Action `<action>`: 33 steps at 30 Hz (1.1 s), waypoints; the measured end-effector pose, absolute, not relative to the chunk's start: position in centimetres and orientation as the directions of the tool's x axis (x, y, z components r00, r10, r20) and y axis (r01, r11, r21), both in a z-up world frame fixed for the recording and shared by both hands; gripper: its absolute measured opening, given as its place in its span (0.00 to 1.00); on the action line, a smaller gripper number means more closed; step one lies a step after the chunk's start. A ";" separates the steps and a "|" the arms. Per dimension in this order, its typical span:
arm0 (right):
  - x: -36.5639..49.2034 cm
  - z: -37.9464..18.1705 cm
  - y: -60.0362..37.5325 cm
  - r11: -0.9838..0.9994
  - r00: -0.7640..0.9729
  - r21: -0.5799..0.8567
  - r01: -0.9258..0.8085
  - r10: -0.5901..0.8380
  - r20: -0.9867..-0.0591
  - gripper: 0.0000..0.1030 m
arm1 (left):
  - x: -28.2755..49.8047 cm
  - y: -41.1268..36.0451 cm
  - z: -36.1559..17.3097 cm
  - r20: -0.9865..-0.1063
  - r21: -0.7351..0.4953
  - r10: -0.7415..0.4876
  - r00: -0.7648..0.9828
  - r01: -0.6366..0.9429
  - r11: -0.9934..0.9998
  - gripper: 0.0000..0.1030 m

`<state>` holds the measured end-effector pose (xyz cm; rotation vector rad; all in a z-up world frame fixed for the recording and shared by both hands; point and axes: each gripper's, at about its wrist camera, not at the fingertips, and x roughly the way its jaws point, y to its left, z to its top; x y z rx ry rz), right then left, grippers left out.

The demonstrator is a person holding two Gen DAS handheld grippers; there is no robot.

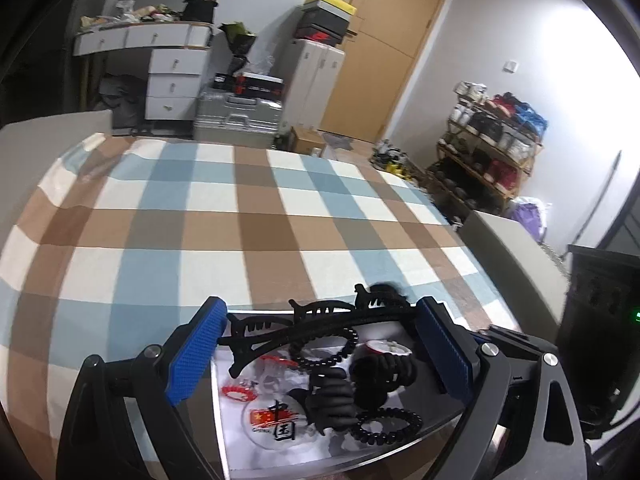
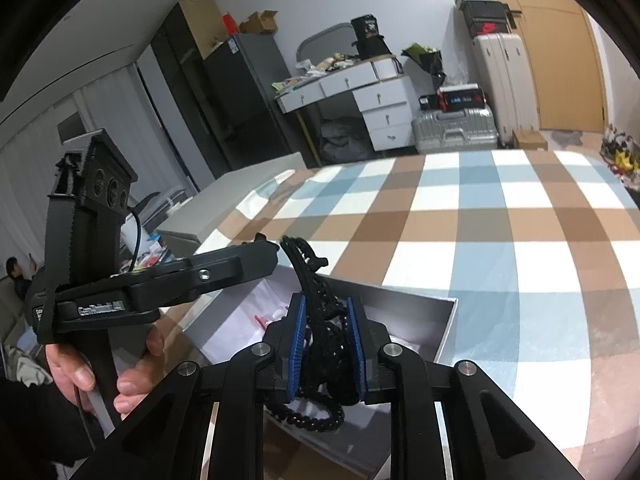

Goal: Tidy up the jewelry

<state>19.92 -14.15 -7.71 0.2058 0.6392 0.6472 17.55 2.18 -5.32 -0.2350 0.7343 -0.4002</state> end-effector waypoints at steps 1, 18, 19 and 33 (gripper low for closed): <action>19.9 -7.8 -14.2 0.783 0.613 0.373 -0.498 0.622 -0.487 0.21 | 17.7 2.2 -5.4 -0.604 -0.351 -0.444 0.662 0.278 0.894 0.90; 16.6 -5.9 -17.0 0.826 0.724 0.367 -0.427 0.556 -0.408 0.68 | 15.9 2.1 -4.5 -0.621 -0.314 -0.454 0.639 0.328 0.891 0.92; 16.3 -5.7 -17.1 0.835 0.737 0.360 -0.416 0.542 -0.404 0.72 | 15.7 2.2 -4.3 -0.615 -0.304 -0.447 0.650 0.328 0.895 0.92; 12.0 -2.9 -17.2 0.856 0.815 0.309 -0.414 0.500 -0.293 0.97 | 10.3 3.7 -0.5 -0.407 -0.137 -0.203 0.891 0.160 0.977 0.92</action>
